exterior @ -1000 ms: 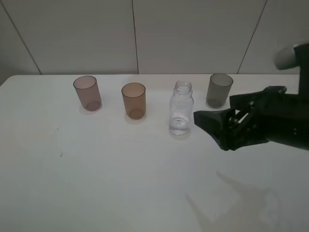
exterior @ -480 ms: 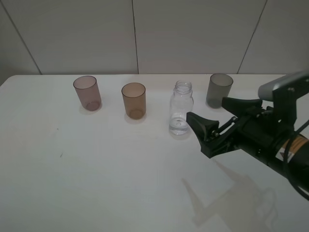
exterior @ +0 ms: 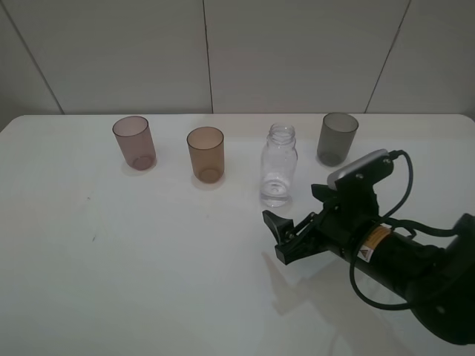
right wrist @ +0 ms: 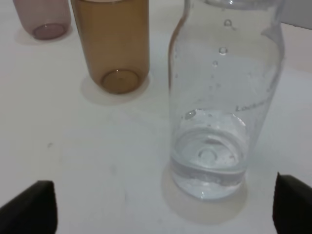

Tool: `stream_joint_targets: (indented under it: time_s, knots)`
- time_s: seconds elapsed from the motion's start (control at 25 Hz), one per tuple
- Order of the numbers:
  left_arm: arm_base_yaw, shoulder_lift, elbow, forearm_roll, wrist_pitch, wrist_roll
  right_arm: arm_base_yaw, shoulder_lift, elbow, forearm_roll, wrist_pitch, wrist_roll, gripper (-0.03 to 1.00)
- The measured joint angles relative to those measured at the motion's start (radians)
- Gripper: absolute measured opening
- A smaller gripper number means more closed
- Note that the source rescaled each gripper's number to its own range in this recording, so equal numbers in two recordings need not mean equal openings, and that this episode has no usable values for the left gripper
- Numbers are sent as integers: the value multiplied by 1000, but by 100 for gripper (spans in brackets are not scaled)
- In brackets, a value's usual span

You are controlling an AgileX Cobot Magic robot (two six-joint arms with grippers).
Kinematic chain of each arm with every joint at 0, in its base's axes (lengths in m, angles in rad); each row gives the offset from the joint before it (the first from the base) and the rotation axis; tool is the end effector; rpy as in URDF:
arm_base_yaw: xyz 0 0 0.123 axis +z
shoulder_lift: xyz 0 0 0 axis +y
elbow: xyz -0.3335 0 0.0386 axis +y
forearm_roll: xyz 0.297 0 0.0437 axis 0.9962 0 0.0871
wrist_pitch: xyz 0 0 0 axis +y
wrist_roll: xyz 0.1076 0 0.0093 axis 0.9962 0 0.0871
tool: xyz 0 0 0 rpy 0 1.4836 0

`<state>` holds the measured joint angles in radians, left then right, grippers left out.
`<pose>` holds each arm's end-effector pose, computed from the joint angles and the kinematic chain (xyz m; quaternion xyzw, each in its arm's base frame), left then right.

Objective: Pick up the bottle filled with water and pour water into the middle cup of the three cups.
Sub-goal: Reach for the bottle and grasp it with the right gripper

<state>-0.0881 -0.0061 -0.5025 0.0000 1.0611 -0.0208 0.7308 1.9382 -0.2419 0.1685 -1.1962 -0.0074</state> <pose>0.0009 -0.0001 0.2938 0.0286 0.8506 -0.0286 0.5242 0.2044 0.1606 0.0769 -0.2369 0.8027 0.1474 0.5272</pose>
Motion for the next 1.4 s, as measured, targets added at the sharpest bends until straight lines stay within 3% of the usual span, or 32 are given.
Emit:
stream_joint_targets:
  time_s: [0.88,1.4]
  knots:
    - [0,0,0,0,0,0,0,134,-259,142,-11,-2,87]
    - [0,0,0,0,0,0,0,243,-336,238,-14,-2,87]
